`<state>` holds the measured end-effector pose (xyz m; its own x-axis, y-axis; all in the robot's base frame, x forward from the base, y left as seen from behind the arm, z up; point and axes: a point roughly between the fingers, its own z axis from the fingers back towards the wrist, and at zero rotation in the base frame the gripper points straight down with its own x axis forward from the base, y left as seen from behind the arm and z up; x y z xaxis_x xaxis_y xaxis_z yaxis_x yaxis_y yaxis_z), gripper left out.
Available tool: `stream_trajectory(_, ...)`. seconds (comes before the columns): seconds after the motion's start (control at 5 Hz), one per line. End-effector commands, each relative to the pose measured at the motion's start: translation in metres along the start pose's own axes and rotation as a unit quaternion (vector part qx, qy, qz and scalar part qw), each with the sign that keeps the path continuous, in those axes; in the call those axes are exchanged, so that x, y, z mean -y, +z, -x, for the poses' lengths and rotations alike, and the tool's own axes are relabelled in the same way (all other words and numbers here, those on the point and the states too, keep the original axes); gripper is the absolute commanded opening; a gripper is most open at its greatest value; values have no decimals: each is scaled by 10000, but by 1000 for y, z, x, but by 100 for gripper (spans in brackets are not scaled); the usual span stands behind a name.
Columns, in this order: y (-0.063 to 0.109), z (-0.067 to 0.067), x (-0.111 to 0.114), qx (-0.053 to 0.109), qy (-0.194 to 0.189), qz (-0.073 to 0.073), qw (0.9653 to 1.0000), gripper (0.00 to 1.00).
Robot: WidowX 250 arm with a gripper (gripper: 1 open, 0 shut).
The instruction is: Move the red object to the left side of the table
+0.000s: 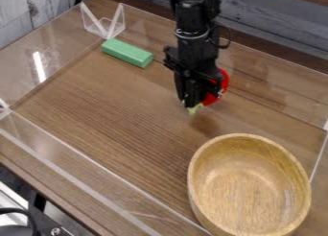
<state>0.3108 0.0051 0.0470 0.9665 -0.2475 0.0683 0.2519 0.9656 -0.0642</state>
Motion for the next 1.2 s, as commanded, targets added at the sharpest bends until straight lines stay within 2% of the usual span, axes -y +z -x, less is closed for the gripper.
stream_trajectory(0.0, 12, -7, -1, 248, 0, -69, 9997, 0)
stream_trajectory(0.4, 36, 10, -26, 365, 468, -221, 9980, 0)
stream_trajectory(0.6, 44, 21, -57, 401, 935, -346, 9942, 0)
stream_trajectory(0.8, 46, 33, -96, 400, 1192, -480, 9909, 0)
stream_trajectory(1.0, 41, 37, -118, 345, 1297, -545, 9895, 0)
